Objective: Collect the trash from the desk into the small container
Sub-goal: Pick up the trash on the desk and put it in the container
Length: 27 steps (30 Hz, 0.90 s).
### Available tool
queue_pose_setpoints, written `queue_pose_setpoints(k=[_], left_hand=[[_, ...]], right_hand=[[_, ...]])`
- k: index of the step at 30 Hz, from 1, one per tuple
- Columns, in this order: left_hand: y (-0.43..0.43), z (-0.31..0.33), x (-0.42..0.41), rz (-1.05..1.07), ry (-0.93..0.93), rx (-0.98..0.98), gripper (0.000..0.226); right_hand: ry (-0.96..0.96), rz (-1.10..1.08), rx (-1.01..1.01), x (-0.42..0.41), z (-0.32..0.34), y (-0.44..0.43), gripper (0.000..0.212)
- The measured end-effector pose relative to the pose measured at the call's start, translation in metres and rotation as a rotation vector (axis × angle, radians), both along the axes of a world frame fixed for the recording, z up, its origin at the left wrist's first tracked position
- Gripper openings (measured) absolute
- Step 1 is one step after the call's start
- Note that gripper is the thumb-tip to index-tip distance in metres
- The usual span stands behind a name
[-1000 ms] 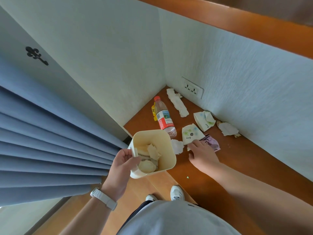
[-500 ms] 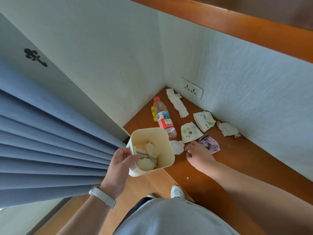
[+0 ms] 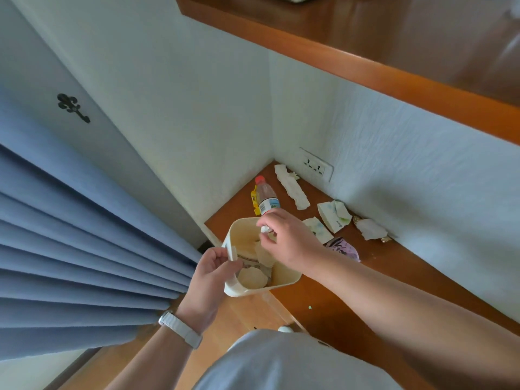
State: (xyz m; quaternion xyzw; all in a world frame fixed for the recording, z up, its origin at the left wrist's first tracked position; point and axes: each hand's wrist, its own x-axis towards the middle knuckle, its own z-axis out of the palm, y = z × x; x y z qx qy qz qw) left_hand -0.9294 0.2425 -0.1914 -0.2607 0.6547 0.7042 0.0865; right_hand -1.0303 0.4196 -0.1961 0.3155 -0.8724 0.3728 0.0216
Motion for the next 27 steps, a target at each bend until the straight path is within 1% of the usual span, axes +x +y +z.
queue_pose_setpoints(k=[4,7,9,11,14,17,19,20,25,27], left_hand=[[-0.005,0.002,0.0,-0.006,0.006,0.025,0.044],[-0.007,0.001,0.001,0.009,0.009,0.06,0.045],[-0.008,-0.002,0.002,0.015,-0.003,0.07,0.047],[-0.008,-0.006,0.003,0.01,-0.013,0.067,0.049],[-0.006,-0.01,0.002,-0.001,-0.012,0.06,0.05],[-0.001,-0.013,-0.003,0.001,-0.027,0.053,0.049],[0.003,-0.015,-0.006,0.0,-0.033,0.04,0.048],[0.005,-0.016,-0.009,-0.003,-0.034,0.031,0.047],[0.017,-0.015,-0.02,-0.035,-0.049,0.005,0.045],[0.02,-0.014,-0.022,-0.044,-0.052,-0.014,0.045]], right_hand=[[-0.031,-0.005,0.016,0.001,0.004,-0.008,0.026],[-0.004,0.002,0.018,-0.001,0.01,-0.002,0.025],[0.015,-0.052,0.026,-0.008,0.011,0.01,0.023],[-0.029,-0.136,0.056,-0.016,0.009,0.028,0.021],[-0.113,-0.27,0.196,-0.03,-0.008,0.069,0.025],[-0.275,-0.45,0.424,-0.04,-0.041,0.118,0.035],[-0.336,-0.513,0.543,-0.043,-0.063,0.149,0.039],[-0.354,-0.522,0.573,-0.042,-0.072,0.162,0.041],[-0.434,-0.535,0.603,-0.042,-0.108,0.199,0.051],[-0.413,-0.546,0.647,-0.043,-0.118,0.202,0.052]])
